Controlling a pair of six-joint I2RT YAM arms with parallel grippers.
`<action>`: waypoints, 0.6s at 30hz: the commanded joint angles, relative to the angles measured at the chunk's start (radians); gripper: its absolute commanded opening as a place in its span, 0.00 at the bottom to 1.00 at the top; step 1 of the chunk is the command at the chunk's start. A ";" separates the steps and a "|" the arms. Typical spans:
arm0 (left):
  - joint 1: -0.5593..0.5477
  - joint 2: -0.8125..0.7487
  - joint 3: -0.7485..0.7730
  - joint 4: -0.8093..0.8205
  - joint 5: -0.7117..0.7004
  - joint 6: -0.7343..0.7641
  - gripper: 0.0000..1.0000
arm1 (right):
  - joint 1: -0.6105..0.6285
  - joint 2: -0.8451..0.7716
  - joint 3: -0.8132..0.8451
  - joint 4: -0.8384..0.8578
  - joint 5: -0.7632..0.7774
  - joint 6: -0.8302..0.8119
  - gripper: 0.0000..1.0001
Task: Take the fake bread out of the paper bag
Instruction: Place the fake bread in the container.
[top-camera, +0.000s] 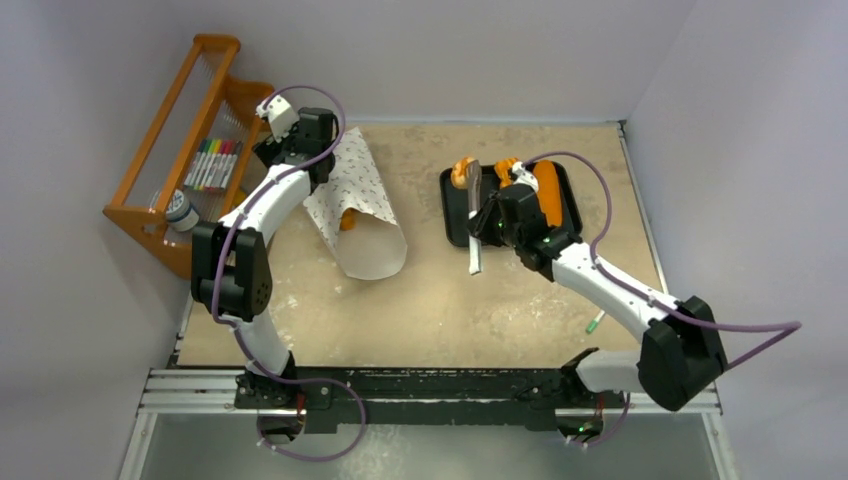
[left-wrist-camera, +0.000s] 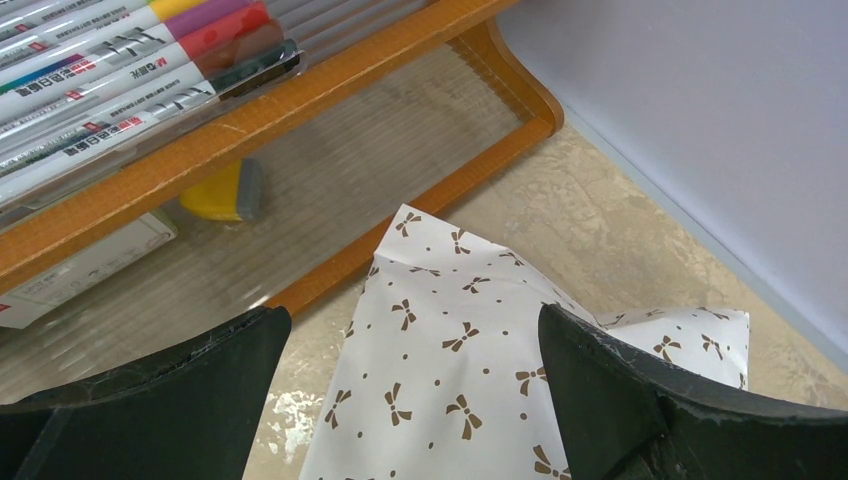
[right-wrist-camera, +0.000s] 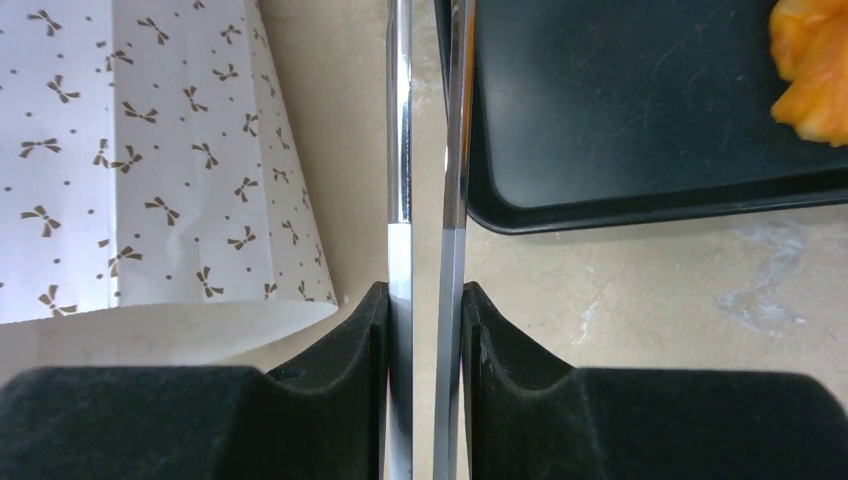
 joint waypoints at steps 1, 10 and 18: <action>0.007 -0.037 0.014 0.042 -0.005 -0.012 1.00 | -0.033 0.027 0.000 0.169 -0.113 0.025 0.09; 0.007 -0.041 0.001 0.046 -0.001 -0.017 1.00 | -0.079 0.127 -0.053 0.267 -0.176 0.059 0.10; 0.007 -0.043 -0.008 0.052 -0.001 -0.015 1.00 | -0.108 0.197 -0.051 0.296 -0.201 0.060 0.12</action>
